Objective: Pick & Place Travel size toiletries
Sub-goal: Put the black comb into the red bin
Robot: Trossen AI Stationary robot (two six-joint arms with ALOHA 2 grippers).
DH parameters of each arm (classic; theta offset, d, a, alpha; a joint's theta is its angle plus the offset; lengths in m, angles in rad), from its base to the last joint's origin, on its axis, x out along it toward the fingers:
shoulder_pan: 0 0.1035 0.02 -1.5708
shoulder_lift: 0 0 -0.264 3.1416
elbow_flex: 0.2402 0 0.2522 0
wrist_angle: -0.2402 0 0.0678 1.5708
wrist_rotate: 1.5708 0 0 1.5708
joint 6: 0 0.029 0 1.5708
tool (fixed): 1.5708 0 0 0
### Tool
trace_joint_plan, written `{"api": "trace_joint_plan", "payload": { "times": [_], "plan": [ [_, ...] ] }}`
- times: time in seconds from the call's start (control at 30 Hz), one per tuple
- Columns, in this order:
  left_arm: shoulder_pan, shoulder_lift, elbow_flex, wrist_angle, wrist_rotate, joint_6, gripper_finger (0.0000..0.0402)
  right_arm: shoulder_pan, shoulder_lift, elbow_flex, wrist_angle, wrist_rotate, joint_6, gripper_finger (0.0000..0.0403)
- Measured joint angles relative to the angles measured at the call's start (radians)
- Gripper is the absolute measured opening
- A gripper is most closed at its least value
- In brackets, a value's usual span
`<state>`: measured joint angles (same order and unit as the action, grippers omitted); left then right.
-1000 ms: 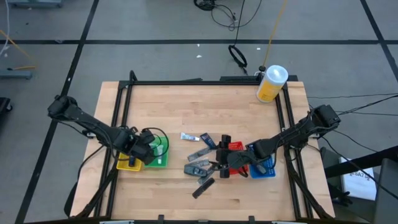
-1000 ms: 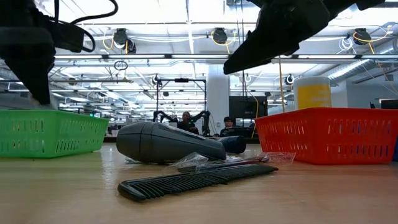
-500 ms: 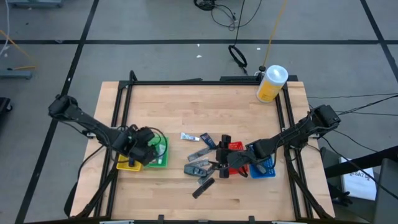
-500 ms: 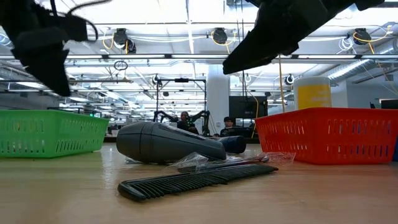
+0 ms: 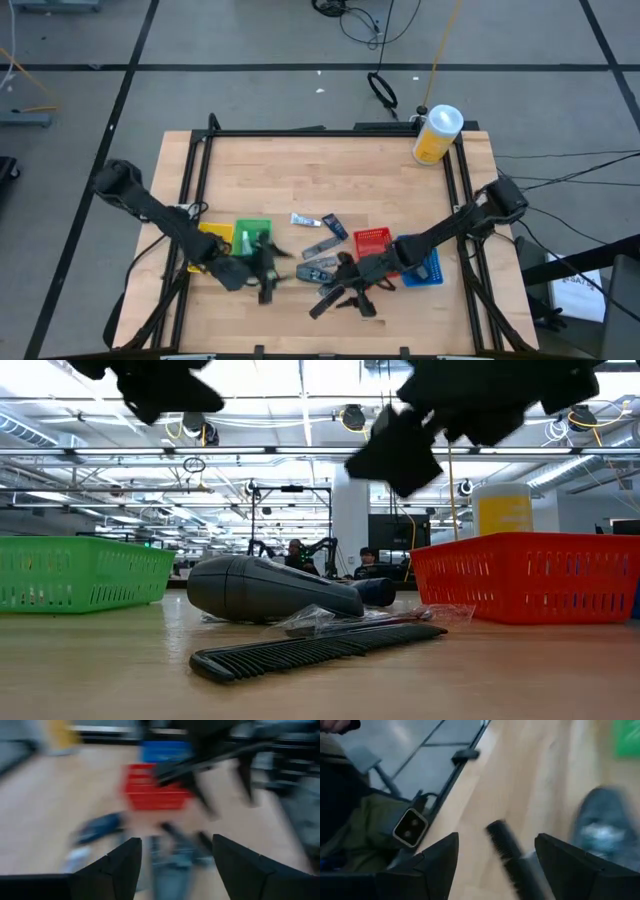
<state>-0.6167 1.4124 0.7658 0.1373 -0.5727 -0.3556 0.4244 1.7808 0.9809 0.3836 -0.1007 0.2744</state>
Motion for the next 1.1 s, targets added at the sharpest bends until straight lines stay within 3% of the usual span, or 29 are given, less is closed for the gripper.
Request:
{"api": "trace_joint_plan", "payload": {
  "times": [0.13,0.23,0.43,0.73,0.87,1.1],
  "plan": [
    [0.003,0.128,0.000,0.153,0.211,0.002,0.0216,0.020,0.115,0.069,-0.024,0.000,0.086,0.0254],
    [0.003,0.196,0.000,0.137,0.266,-0.095,0.0200,0.012,0.180,0.127,-0.081,0.070,0.118,0.0254],
    [0.004,0.235,0.000,0.039,0.186,-0.302,0.0164,-0.043,0.231,0.190,-0.150,0.190,0.134,0.0254],
    [0.004,0.234,0.001,0.061,0.101,-0.309,0.0125,-0.150,0.230,0.190,-0.175,0.414,0.168,0.0254],
    [0.008,0.234,0.001,0.123,0.123,-0.278,0.0116,-0.152,0.189,0.187,-0.196,0.355,0.102,0.0254],
    [0.016,0.264,0.005,0.310,0.252,-0.110,0.0100,-0.049,0.080,0.190,-0.267,0.016,-0.114,0.0254]
  ]
}}
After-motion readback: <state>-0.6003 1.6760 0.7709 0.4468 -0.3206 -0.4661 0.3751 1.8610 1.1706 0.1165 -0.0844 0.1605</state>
